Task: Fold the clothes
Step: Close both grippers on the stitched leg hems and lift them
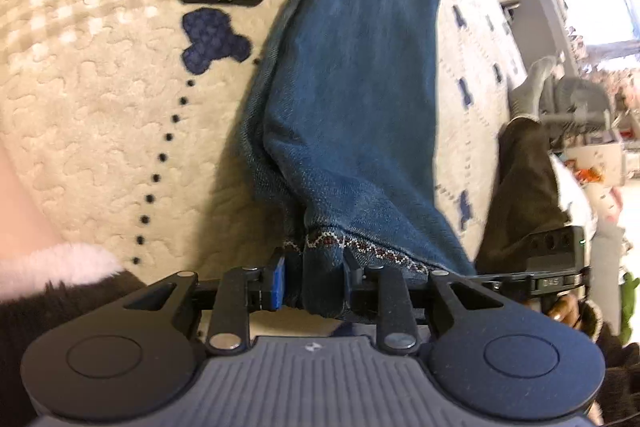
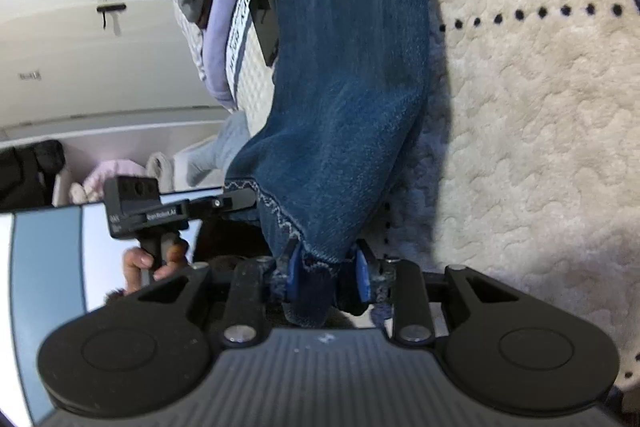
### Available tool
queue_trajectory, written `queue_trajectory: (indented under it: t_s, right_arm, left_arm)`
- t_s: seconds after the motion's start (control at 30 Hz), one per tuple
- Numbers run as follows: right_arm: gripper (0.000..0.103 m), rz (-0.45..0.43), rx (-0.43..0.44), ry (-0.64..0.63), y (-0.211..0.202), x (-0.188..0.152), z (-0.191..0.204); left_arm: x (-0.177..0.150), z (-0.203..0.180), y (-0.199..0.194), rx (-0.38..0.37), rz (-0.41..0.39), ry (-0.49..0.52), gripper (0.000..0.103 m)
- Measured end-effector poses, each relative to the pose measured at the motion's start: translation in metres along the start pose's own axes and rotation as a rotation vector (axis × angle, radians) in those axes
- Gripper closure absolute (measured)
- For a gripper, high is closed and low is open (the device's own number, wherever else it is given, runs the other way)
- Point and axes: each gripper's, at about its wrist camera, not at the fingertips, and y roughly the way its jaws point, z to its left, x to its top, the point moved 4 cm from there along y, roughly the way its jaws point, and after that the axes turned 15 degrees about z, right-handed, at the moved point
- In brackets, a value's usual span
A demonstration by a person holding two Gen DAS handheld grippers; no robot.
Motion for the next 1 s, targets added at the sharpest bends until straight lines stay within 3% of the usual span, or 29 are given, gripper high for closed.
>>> queue_trajectory:
  t_s: [0.23, 0.33, 0.5, 0.67, 1.0]
  right_arm:
    - [0.073, -0.075, 0.02, -0.042, -0.045, 0.016, 0.018]
    - [0.073, -0.133, 0.009, -0.06, -0.063, 0.031, 0.028]
    - [0.073, -0.231, -0.006, -0.065, -0.088, 0.061, 0.037]
    - [0.073, -0.294, -0.012, -0.018, -0.091, 0.103, 0.034]
    - [0.068, -0.331, -0.036, 0.056, -0.095, 0.17, 0.012]
  left_arm:
    - [0.017, -0.052, -0.028, -0.064, -0.141, 0.059, 0.077]
    - [0.04, -0.083, -0.021, -0.057, -0.188, 0.084, 0.077]
    - [0.095, -0.102, -0.014, -0.025, -0.234, 0.071, 0.077]
    - [0.137, -0.1, -0.004, 0.019, -0.246, 0.034, 0.077]
    - [0.201, -0.086, 0.026, 0.057, -0.287, -0.098, 0.076]
